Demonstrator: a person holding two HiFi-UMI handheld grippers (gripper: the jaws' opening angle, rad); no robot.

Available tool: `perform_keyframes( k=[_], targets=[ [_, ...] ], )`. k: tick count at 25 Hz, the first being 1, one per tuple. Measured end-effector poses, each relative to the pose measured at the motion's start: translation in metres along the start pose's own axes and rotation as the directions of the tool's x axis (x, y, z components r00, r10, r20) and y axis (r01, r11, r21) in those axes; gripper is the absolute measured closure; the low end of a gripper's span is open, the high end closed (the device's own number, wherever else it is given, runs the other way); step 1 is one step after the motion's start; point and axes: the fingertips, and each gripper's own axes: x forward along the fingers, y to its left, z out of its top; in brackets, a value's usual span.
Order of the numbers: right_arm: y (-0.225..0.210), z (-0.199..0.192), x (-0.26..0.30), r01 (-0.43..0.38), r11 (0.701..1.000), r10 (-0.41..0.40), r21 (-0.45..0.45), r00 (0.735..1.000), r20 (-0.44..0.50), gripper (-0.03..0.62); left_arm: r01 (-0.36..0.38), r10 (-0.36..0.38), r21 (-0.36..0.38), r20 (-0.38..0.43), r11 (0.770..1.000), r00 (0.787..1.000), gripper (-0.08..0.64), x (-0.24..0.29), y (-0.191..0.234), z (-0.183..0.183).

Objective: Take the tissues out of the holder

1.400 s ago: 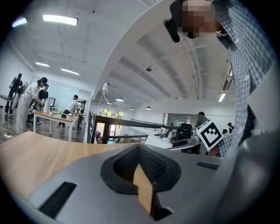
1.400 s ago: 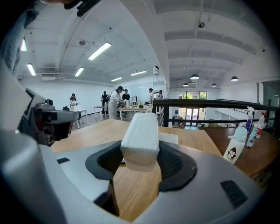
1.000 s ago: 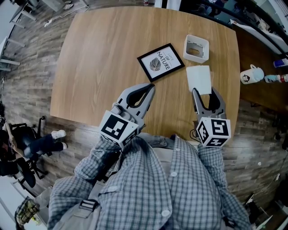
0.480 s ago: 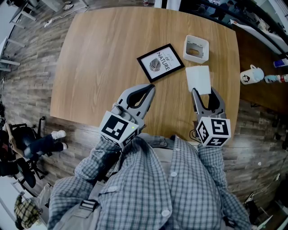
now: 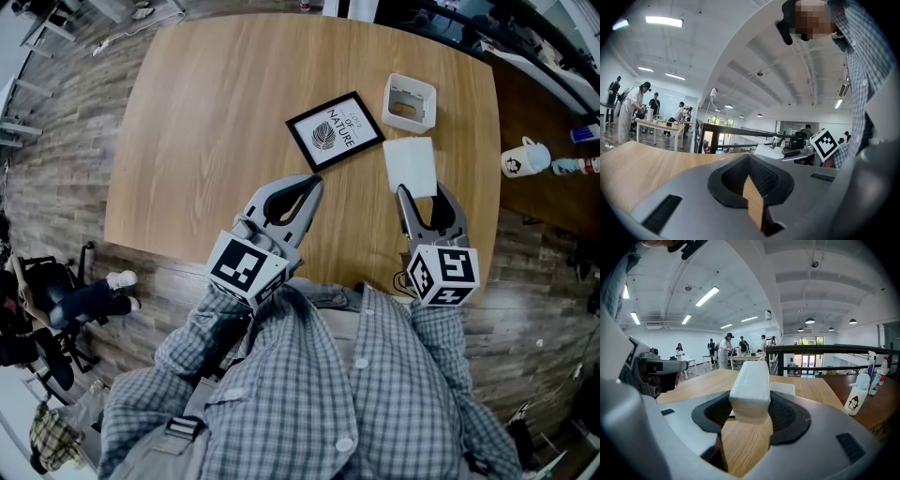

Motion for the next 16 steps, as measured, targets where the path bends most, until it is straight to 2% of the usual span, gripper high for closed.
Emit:
perform_keyframes(
  k=[16],
  targets=[
    [0.0016, -0.0008, 0.0016, -0.026, 1.0, 0.026, 0.01, 1.0, 0.006, 0.345, 0.0, 0.0, -0.008, -0.003, 1.0, 1.0, 0.561, 0.0018, -0.0001, -0.003]
  ],
)
